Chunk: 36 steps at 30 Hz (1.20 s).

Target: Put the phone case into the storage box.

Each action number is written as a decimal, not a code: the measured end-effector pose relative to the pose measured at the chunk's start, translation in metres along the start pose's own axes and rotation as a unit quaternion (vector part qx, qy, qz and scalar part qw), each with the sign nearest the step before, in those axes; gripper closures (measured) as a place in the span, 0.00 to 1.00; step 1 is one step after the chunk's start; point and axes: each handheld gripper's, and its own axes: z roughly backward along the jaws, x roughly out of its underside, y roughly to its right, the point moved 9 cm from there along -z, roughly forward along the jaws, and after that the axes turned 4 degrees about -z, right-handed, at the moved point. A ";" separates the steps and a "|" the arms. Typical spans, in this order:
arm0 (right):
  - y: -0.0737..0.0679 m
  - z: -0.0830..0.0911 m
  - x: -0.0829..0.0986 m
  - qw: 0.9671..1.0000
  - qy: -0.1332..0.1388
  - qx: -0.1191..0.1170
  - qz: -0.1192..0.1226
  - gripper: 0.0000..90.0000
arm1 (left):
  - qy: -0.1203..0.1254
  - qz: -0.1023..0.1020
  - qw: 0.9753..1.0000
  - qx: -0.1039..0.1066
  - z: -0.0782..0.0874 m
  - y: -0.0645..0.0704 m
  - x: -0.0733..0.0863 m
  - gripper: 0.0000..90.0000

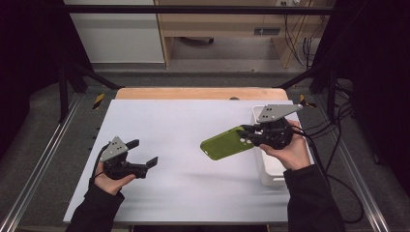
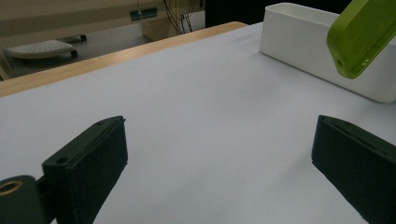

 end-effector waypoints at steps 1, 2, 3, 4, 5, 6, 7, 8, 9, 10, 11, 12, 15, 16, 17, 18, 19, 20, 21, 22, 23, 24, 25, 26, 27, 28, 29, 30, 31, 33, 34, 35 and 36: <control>0.000 0.001 -0.001 1.000 -0.001 0.000 0.001 0.88 | 0.001 0.001 1.000 -0.001 0.002 -0.002 0.002 0.04; 0.000 0.001 -0.002 1.000 -0.003 0.000 0.003 0.88 | 0.000 0.001 1.000 -0.003 0.003 -0.003 0.004 0.04; -0.001 0.002 -0.003 1.000 -0.004 0.000 0.003 0.88 | 0.001 0.002 1.000 -0.004 0.004 -0.005 0.006 0.04; -0.001 0.002 -0.004 1.000 -0.004 0.001 0.004 0.88 | 0.003 0.004 1.000 -0.004 0.004 -0.006 0.008 0.04; -0.001 0.003 -0.006 1.000 -0.006 0.003 0.008 0.88 | 0.003 0.005 1.000 -0.005 0.005 -0.007 0.010 0.04; -0.002 0.004 -0.007 1.000 -0.005 0.004 0.010 0.88 | 0.002 0.006 1.000 -0.006 0.006 -0.009 0.012 0.04; -0.002 0.004 -0.009 1.000 -0.006 0.004 0.012 0.88 | 0.003 0.006 1.000 -0.007 0.007 -0.010 0.014 0.04; -0.002 0.004 -0.010 1.000 -0.007 0.005 0.014 0.88 | 0.002 0.008 1.000 -0.008 0.007 -0.011 0.015 0.04; -0.003 0.004 -0.011 1.000 -0.007 0.006 0.018 0.88 | 0.001 0.008 1.000 -0.010 0.008 -0.012 0.017 0.04; -0.003 0.005 -0.013 1.000 -0.007 0.007 0.020 0.88 | 0.003 0.009 1.000 -0.012 0.009 -0.014 0.018 0.04; -0.004 0.005 -0.014 1.000 -0.007 0.007 0.022 0.88 | 0.006 0.010 1.000 -0.013 0.010 -0.015 0.018 0.04; -0.004 0.005 -0.015 1.000 -0.007 0.007 0.025 0.88 | 0.006 0.010 1.000 -0.014 0.011 -0.015 0.019 0.04; -0.004 0.007 -0.018 0.999 -0.007 0.010 0.029 0.88 | 0.010 0.010 1.000 -0.016 0.013 -0.017 0.021 0.04; -0.004 0.008 -0.019 0.999 -0.006 0.013 0.033 0.88 | 0.010 0.010 1.000 -0.017 0.013 -0.017 0.022 0.04; -0.003 0.008 -0.020 0.999 -0.008 0.016 0.036 0.88 | 0.009 0.009 1.000 -0.017 0.013 -0.018 0.023 0.04; -0.003 0.009 -0.020 0.999 -0.008 0.018 0.039 0.88 | 0.009 0.009 1.000 -0.018 0.013 -0.018 0.024 0.04; -0.003 0.010 -0.021 0.999 -0.008 0.019 0.043 0.88 | 0.009 0.009 1.000 -0.018 0.013 -0.018 0.025 0.04; -0.003 0.011 -0.022 0.999 -0.009 0.021 0.044 0.88 | 0.008 0.008 1.000 -0.019 0.012 -0.018 0.026 0.04; -0.002 0.012 -0.023 0.999 -0.010 0.022 0.046 0.88 | 0.009 0.007 1.000 -0.021 0.012 -0.019 0.026 0.04; -0.002 0.013 -0.024 0.998 -0.010 0.024 0.048 0.88 | 0.010 0.007 1.000 -0.021 0.012 -0.019 0.027 0.04; -0.002 0.014 -0.024 0.998 -0.010 0.025 0.049 0.88 | 0.010 0.006 1.000 -0.021 0.012 -0.019 0.028 0.04; -0.001 0.015 -0.025 0.998 -0.010 0.026 0.049 0.88 | 0.011 0.005 1.000 -0.023 0.012 -0.020 0.028 0.04; -0.001 0.016 -0.025 0.998 -0.011 0.027 0.049 0.88 | 0.012 0.005 1.000 -0.023 0.013 -0.020 0.028 0.04; -0.001 0.016 -0.026 0.998 -0.010 0.028 0.052 0.88 | 0.012 0.003 1.000 -0.025 0.013 -0.021 0.029 0.04; -0.001 0.017 -0.026 0.998 -0.011 0.029 0.053 0.88 | 0.013 0.002 1.000 -0.028 0.013 -0.022 0.029 0.04; 0.000 0.018 -0.027 0.998 -0.012 0.030 0.054 0.88 | 0.014 0.002 0.999 -0.031 0.013 -0.023 0.030 0.03; 0.000 0.018 -0.027 0.998 -0.012 0.031 0.055 0.88 | 0.014 0.002 0.999 -0.033 0.013 -0.024 0.031 0.03; 0.000 0.019 -0.027 0.998 -0.014 0.033 0.057 0.88 | 0.015 0.003 0.999 -0.035 0.013 -0.025 0.031 0.03; 0.001 0.019 -0.027 0.998 -0.015 0.033 0.057 0.88 | 0.014 0.003 0.999 -0.038 0.013 -0.026 0.032 0.03; 0.001 0.019 -0.028 0.997 -0.018 0.037 0.062 0.88 | 0.014 0.003 0.999 -0.041 0.013 -0.028 0.033 0.03; 0.002 0.019 -0.029 0.997 -0.020 0.038 0.063 0.88 | 0.014 0.002 0.999 -0.042 0.013 -0.029 0.034 0.03; 0.002 0.019 -0.029 0.997 -0.022 0.040 0.066 0.88 | 0.013 0.003 0.999 -0.042 0.013 -0.030 0.035 0.03; 0.002 0.020 -0.030 0.997 -0.024 0.041 0.066 0.88 | 0.013 0.003 0.999 -0.043 0.013 -0.030 0.035 0.03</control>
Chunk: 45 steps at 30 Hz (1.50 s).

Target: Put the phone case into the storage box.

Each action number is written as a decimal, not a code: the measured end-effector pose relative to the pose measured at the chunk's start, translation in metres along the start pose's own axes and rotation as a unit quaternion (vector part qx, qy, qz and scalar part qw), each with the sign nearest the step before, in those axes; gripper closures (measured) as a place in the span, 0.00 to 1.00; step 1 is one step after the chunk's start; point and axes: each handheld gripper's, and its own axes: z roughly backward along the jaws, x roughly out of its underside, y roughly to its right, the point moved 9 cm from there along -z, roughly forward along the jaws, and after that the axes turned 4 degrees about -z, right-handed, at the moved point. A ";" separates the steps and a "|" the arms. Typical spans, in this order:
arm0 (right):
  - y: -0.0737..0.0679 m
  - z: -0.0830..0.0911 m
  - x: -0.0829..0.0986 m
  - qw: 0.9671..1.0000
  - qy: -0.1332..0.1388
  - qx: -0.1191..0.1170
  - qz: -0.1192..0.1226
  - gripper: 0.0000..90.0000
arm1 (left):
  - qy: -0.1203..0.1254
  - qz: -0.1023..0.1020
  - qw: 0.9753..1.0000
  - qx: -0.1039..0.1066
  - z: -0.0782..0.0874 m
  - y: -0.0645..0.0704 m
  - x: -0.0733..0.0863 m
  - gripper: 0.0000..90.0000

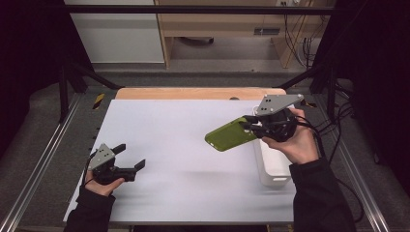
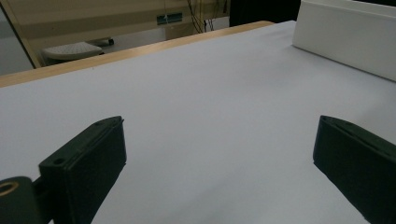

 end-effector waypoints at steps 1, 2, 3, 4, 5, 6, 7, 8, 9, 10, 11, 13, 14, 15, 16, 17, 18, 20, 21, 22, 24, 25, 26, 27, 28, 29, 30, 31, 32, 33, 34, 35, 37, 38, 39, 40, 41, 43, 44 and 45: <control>0.000 0.000 0.000 1.000 -0.001 0.001 0.003 0.88 | 0.000 0.000 1.000 -0.001 0.000 -0.001 0.001 0.03; 0.000 0.000 -0.001 1.000 -0.003 0.002 0.003 0.88 | -0.001 0.000 1.000 -0.001 0.000 -0.001 0.001 0.03; 0.001 0.001 -0.002 1.000 -0.005 0.002 0.005 0.88 | -0.002 0.001 1.000 -0.001 0.000 -0.001 0.002 0.03; 0.001 0.001 -0.002 1.000 -0.006 0.002 0.006 0.88 | -0.003 0.002 1.000 -0.001 -0.001 -0.001 0.002 0.03; 0.001 0.001 -0.003 1.000 -0.007 0.004 0.007 0.88 | -0.003 0.002 1.000 -0.001 -0.001 -0.001 0.003 0.03; 0.002 0.002 -0.003 1.000 -0.009 0.007 0.009 0.88 | -0.003 0.002 1.000 -0.001 -0.001 -0.002 0.003 0.03; 0.003 0.002 -0.003 1.000 -0.011 0.008 0.012 0.88 | -0.004 0.002 1.000 -0.001 -0.001 -0.002 0.003 0.03; 0.003 0.003 -0.003 1.000 -0.013 0.010 0.014 0.88 | -0.004 0.002 1.000 0.000 -0.001 -0.001 0.004 0.03; 0.005 0.003 -0.004 1.000 -0.014 0.014 0.015 0.88 | -0.005 0.001 1.000 0.000 -0.001 -0.001 0.004 0.03; 0.006 0.004 -0.004 1.000 -0.015 0.016 0.017 0.88 | -0.004 0.001 1.000 0.000 -0.001 -0.001 0.004 0.03; 0.007 0.005 -0.004 1.000 -0.016 0.017 0.017 0.88 | -0.004 0.001 1.000 0.000 -0.001 -0.001 0.004 0.03; 0.009 0.006 -0.004 0.999 -0.020 0.021 0.019 0.88 | -0.004 0.001 1.000 0.000 -0.001 -0.002 0.004 0.03; 0.011 0.006 -0.004 0.999 -0.022 0.024 0.020 0.88 | -0.005 0.001 1.000 0.001 -0.001 -0.002 0.004 0.03; 0.011 0.007 -0.004 0.999 -0.024 0.026 0.022 0.88 | -0.005 0.001 1.000 0.000 -0.001 -0.002 0.004 0.03; 0.013 0.007 -0.004 0.999 -0.027 0.029 0.025 0.88 | -0.004 0.001 1.000 0.000 -0.001 -0.002 0.004 0.03; 0.013 0.008 -0.004 0.999 -0.028 0.030 0.028 0.88 | -0.005 0.001 1.000 0.000 -0.001 -0.002 0.004 0.03; 0.014 0.008 -0.004 0.999 -0.028 0.032 0.028 0.88 | -0.005 0.001 1.000 0.000 -0.001 -0.002 0.004 0.03; 0.016 0.009 -0.005 0.999 -0.030 0.034 0.028 0.88 | -0.005 0.000 1.000 0.000 -0.001 -0.002 0.005 0.03; 0.017 0.010 -0.005 0.998 -0.032 0.036 0.029 0.88 | -0.006 -0.001 1.000 0.000 -0.001 -0.002 0.005 0.03; 0.018 0.010 -0.005 0.998 -0.032 0.038 0.031 0.88 | -0.005 -0.001 1.000 0.000 -0.001 -0.002 0.004 0.03; 0.020 0.011 -0.006 0.998 -0.033 0.041 0.033 0.88 | -0.005 0.000 1.000 0.000 -0.001 -0.002 0.004 0.03; 0.020 0.011 -0.006 0.998 -0.035 0.042 0.034 0.88 | -0.005 0.000 1.000 0.000 -0.001 -0.002 0.004 0.03; 0.022 0.012 -0.006 0.998 -0.037 0.045 0.037 0.88 | -0.005 0.000 1.000 0.000 -0.001 -0.002 0.004 0.03; 0.023 0.012 -0.006 0.997 -0.038 0.047 0.039 0.88 | -0.005 0.000 1.000 0.000 -0.001 -0.002 0.004 0.03; 0.024 0.013 -0.006 0.997 -0.042 0.050 0.043 0.88 | -0.005 0.000 1.000 0.000 -0.001 -0.002 0.004 0.03; 0.025 0.013 -0.007 0.997 -0.043 0.051 0.044 0.88 | -0.005 -0.001 1.000 0.000 -0.001 -0.002 0.004 0.03; 0.026 0.013 -0.007 0.997 -0.042 0.053 0.046 0.88 | -0.005 -0.001 1.000 0.000 -0.001 -0.002 0.004 0.03; 0.027 0.014 -0.007 0.996 -0.046 0.054 0.046 0.88 | -0.004 -0.001 1.000 0.000 -0.001 -0.002 0.004 0.03; 0.029 0.014 -0.008 0.996 -0.047 0.055 0.048 0.88 | -0.004 -0.002 1.000 0.000 -0.001 -0.002 0.004 0.03; 0.030 0.014 -0.008 0.996 -0.050 0.057 0.049 0.88 | -0.004 -0.002 1.000 0.000 -0.001 -0.002 0.004 0.03; 0.031 0.014 -0.008 0.996 -0.051 0.059 0.050 0.88 | -0.004 -0.002 1.000 0.001 -0.001 -0.002 0.004 0.03; 0.032 0.014 -0.008 0.995 -0.054 0.061 0.051 0.88 | -0.004 -0.002 1.000 0.000 0.000 -0.002 0.004 0.03; 0.034 0.014 -0.009 0.995 -0.056 0.064 0.052 0.88 | -0.004 -0.002 1.000 0.000 0.000 -0.002 0.004 0.03; 0.036 0.014 -0.009 0.995 -0.057 0.065 0.054 0.88 | -0.004 -0.002 1.000 0.000 -0.001 -0.002 0.004 0.03; 0.037 0.014 -0.009 0.995 -0.058 0.067 0.055 0.88 | -0.004 -0.003 1.000 0.001 -0.001 -0.002 0.004 0.03; 0.038 0.014 -0.008 0.994 -0.060 0.068 0.057 0.88 | -0.004 -0.003 1.000 0.001 -0.001 -0.002 0.004 0.03; 0.040 0.014 -0.008 0.994 -0.063 0.070 0.058 0.88 | -0.004 -0.003 1.000 0.001 -0.001 -0.002 0.004 0.03; 0.042 0.013 -0.007 0.993 -0.069 0.074 0.063 0.88 | -0.004 -0.004 1.000 0.001 -0.001 -0.002 0.004 0.03; 0.043 0.014 -0.007 0.992 -0.072 0.076 0.067 0.88 | -0.004 -0.004 1.000 0.001 -0.001 -0.002 0.004 0.03; 0.044 0.014 -0.007 0.992 -0.073 0.077 0.070 0.88 | -0.005 -0.004 1.000 0.001 -0.001 -0.002 0.004 0.03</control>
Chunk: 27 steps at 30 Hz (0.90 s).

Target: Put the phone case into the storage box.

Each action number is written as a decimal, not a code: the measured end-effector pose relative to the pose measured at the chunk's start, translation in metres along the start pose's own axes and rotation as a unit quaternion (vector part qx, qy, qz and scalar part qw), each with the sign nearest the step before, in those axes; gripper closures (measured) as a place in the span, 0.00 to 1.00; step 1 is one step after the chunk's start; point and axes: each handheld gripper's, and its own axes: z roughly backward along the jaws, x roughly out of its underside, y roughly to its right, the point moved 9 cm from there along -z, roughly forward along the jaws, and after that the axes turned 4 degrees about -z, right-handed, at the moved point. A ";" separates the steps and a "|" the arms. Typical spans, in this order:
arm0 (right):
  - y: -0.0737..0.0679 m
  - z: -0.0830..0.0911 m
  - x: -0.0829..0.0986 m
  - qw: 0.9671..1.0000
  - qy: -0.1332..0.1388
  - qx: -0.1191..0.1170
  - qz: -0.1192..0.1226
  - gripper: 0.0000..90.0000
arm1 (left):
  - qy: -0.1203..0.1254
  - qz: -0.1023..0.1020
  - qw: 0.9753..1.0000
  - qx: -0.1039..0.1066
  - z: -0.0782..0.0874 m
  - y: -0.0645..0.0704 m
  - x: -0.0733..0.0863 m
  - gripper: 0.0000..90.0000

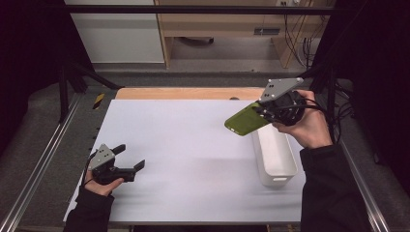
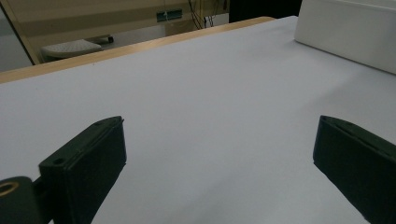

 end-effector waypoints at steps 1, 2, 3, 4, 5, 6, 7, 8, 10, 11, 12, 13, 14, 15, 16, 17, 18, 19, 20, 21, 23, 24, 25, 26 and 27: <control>0.001 0.000 0.000 1.000 -0.001 0.001 0.003 0.88 | 0.000 0.000 1.000 0.000 0.000 0.000 0.000 0.03; 0.002 0.001 0.000 1.000 -0.002 0.002 0.005 0.88 | 0.000 0.000 1.000 0.001 0.000 0.000 0.000 0.03; 0.003 0.001 -0.001 1.000 -0.003 0.004 0.006 0.88 | 0.000 0.000 1.000 0.001 0.000 0.000 0.000 0.03; 0.004 0.001 -0.001 1.000 -0.003 0.005 0.008 0.88 | 0.000 0.000 1.000 0.001 0.000 0.000 0.000 0.03; 0.005 0.001 -0.001 1.000 -0.005 0.007 0.009 0.88 | 0.000 -0.001 1.000 0.001 0.000 0.001 0.000 0.03; 0.006 0.001 -0.001 1.000 -0.006 0.007 0.012 0.88 | 0.000 -0.001 1.000 0.002 0.000 0.001 0.000 0.03; 0.007 0.001 -0.001 1.000 -0.007 0.009 0.014 0.88 | 0.000 0.000 1.000 0.002 0.000 0.001 0.000 0.03; 0.008 0.001 -0.001 1.000 -0.009 0.010 0.015 0.88 | 0.001 0.000 1.000 0.002 0.000 0.001 0.000 0.03; 0.011 0.001 -0.001 1.000 -0.010 0.013 0.018 0.88 | 0.002 0.000 1.000 0.003 0.000 0.001 0.000 0.03; 0.012 0.000 -0.001 1.000 -0.010 0.014 0.020 0.88 | 0.002 -0.001 1.000 0.003 -0.001 0.001 0.000 0.03; 0.013 0.000 -0.001 1.000 -0.012 0.015 0.022 0.88 | 0.002 -0.001 1.000 0.003 -0.001 0.001 0.000 0.03; 0.014 0.000 -0.001 1.000 -0.012 0.015 0.022 0.88 | 0.002 -0.001 1.000 0.004 -0.001 0.001 0.000 0.03; 0.015 -0.001 0.000 0.999 -0.014 0.016 0.024 0.88 | 0.002 -0.001 1.000 0.004 -0.001 0.001 0.000 0.03; 0.016 -0.002 0.000 0.999 -0.015 0.017 0.025 0.88 | 0.001 -0.001 1.000 0.004 -0.001 0.001 0.000 0.03; 0.017 -0.002 0.001 0.999 -0.018 0.018 0.028 0.88 | 0.001 -0.001 1.000 0.004 -0.001 0.001 0.000 0.03; 0.018 -0.002 0.001 0.999 -0.020 0.019 0.030 0.88 | 0.001 -0.001 1.000 0.004 -0.001 0.001 0.000 0.03; 0.019 -0.003 0.002 0.999 -0.022 0.020 0.031 0.88 | 0.001 -0.002 1.000 0.004 -0.001 0.002 0.000 0.03; 0.020 -0.003 0.002 0.999 -0.022 0.021 0.033 0.88 | 0.001 -0.002 1.000 0.005 -0.001 0.002 0.000 0.03; 0.021 -0.003 0.003 0.999 -0.026 0.021 0.034 0.88 | 0.001 -0.002 1.000 0.005 -0.001 0.002 0.000 0.03; 0.022 -0.004 0.003 0.999 -0.026 0.023 0.035 0.88 | 0.001 -0.002 1.000 0.005 -0.001 0.002 0.000 0.03; 0.024 -0.004 0.004 0.998 -0.030 0.026 0.042 0.87 | 0.002 -0.002 1.000 0.005 -0.001 0.002 0.000 0.03; 0.024 -0.004 0.005 0.998 -0.032 0.027 0.045 0.87 | 0.001 -0.002 1.000 0.005 -0.001 0.002 0.000 0.03; 0.025 -0.004 0.005 0.998 -0.032 0.028 0.047 0.87 | 0.001 -0.002 1.000 0.005 -0.001 0.002 0.000 0.03; 0.026 -0.004 0.005 0.998 -0.032 0.029 0.049 0.87 | 0.001 -0.002 1.000 0.006 -0.001 0.002 0.000 0.03; 0.026 -0.005 0.005 0.998 -0.032 0.030 0.052 0.87 | 0.000 -0.003 1.000 0.006 -0.001 0.002 0.000 0.03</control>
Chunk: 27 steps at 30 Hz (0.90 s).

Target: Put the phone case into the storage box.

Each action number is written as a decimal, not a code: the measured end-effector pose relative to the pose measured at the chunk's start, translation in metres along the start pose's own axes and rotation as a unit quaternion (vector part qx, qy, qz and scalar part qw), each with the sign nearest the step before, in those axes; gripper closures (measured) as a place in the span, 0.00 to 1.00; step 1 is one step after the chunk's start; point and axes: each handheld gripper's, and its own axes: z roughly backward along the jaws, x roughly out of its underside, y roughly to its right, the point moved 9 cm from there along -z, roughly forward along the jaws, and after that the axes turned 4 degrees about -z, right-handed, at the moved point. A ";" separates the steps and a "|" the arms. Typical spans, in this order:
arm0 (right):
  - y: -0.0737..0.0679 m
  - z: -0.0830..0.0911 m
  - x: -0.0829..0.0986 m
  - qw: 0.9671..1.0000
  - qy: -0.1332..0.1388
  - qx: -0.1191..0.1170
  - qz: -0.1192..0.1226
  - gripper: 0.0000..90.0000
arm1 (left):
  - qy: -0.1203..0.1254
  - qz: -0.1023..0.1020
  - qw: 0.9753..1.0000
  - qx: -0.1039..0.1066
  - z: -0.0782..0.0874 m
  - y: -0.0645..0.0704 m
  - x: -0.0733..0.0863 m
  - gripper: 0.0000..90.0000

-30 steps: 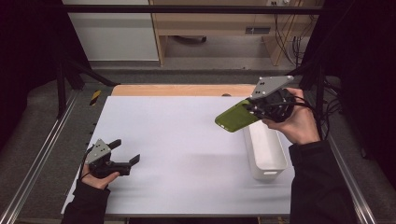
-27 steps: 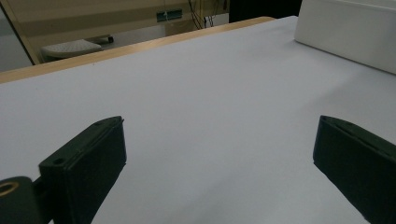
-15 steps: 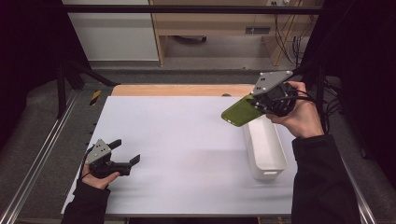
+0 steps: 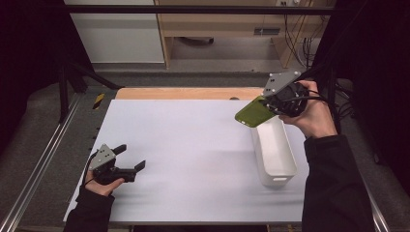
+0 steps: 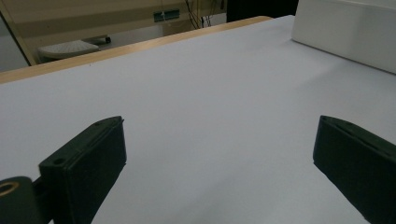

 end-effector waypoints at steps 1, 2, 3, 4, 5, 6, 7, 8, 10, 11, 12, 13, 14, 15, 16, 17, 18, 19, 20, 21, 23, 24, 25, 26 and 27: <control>0.000 0.000 0.000 1.000 -0.001 0.000 0.004 0.87 | 0.000 0.000 1.000 0.000 0.000 0.000 0.000 0.03; 0.001 -0.001 0.000 1.000 -0.001 0.002 0.007 0.87 | 0.000 0.000 1.000 0.000 0.000 0.000 0.000 0.03; 0.002 -0.001 0.000 1.000 -0.001 0.003 0.010 0.87 | 0.000 0.000 1.000 0.001 0.000 0.000 0.000 0.03; 0.002 -0.001 0.000 1.000 -0.001 0.004 0.011 0.87 | 0.000 0.000 1.000 0.000 0.000 0.000 0.000 0.03; 0.003 -0.001 0.000 1.000 -0.002 0.004 0.013 0.87 | -0.001 -0.001 1.000 0.001 0.000 0.000 0.000 0.03; 0.004 -0.001 0.000 1.000 -0.003 0.004 0.014 0.87 | -0.001 -0.001 1.000 0.001 0.000 0.000 0.000 0.03; 0.004 -0.001 0.001 1.000 -0.004 0.004 0.015 0.87 | -0.001 -0.001 1.000 0.001 0.000 0.000 0.000 0.03; 0.005 -0.002 0.001 1.000 -0.004 0.004 0.016 0.87 | -0.001 -0.001 1.000 0.001 0.000 0.000 0.000 0.03; 0.006 -0.002 0.001 1.000 -0.004 0.005 0.021 0.87 | -0.001 -0.001 1.000 0.001 0.000 0.000 0.000 0.03; 0.006 -0.002 0.002 1.000 -0.005 0.006 0.023 0.87 | -0.001 -0.001 1.000 0.001 0.000 0.000 0.000 0.03; 0.007 -0.002 0.002 1.000 -0.005 0.007 0.025 0.87 | -0.001 -0.001 1.000 0.001 0.000 0.000 0.000 0.03; 0.008 -0.003 0.003 1.000 -0.006 0.008 0.026 0.87 | -0.001 -0.001 1.000 0.002 0.000 0.000 0.000 0.03; 0.009 -0.003 0.003 1.000 -0.007 0.009 0.025 0.87 | -0.001 -0.001 1.000 0.002 0.000 0.000 0.000 0.03; 0.009 -0.003 0.004 1.000 -0.010 0.009 0.026 0.87 | -0.001 -0.001 1.000 0.002 0.000 0.000 0.001 0.03; 0.010 -0.004 0.005 1.000 -0.011 0.011 0.026 0.87 | -0.001 -0.002 1.000 0.002 -0.001 0.000 0.001 0.03; 0.011 -0.004 0.005 0.999 -0.012 0.012 0.028 0.87 | -0.001 -0.002 1.000 0.002 -0.001 0.000 0.001 0.03; 0.012 -0.004 0.006 0.999 -0.013 0.013 0.029 0.87 | -0.001 -0.002 1.000 0.002 -0.001 0.000 0.001 0.03; 0.013 -0.004 0.007 0.999 -0.014 0.013 0.031 0.87 | -0.001 -0.002 1.000 0.002 -0.001 0.000 0.001 0.03; 0.014 -0.005 0.007 0.999 -0.014 0.016 0.032 0.87 | -0.001 -0.001 1.000 0.002 -0.001 0.000 0.001 0.03; 0.014 -0.005 0.008 0.999 -0.015 0.015 0.032 0.87 | -0.001 -0.001 1.000 0.002 -0.001 0.001 0.001 0.03; 0.015 -0.005 0.009 0.999 -0.017 0.015 0.037 0.87 | -0.002 -0.001 1.000 0.002 -0.001 0.001 0.001 0.03; 0.016 -0.006 0.009 0.999 -0.019 0.018 0.041 0.87 | -0.002 -0.001 1.000 0.002 -0.001 0.001 0.001 0.03; 0.017 -0.006 0.010 0.999 -0.020 0.019 0.042 0.87 | -0.002 -0.001 1.000 0.002 -0.001 0.001 0.001 0.03; 0.018 -0.006 0.010 0.999 -0.023 0.020 0.045 0.87 | -0.002 -0.001 1.000 0.003 -0.001 0.001 0.001 0.03; 0.019 -0.006 0.011 0.998 -0.024 0.022 0.047 0.87 | -0.002 -0.001 1.000 0.003 -0.001 0.001 0.001 0.03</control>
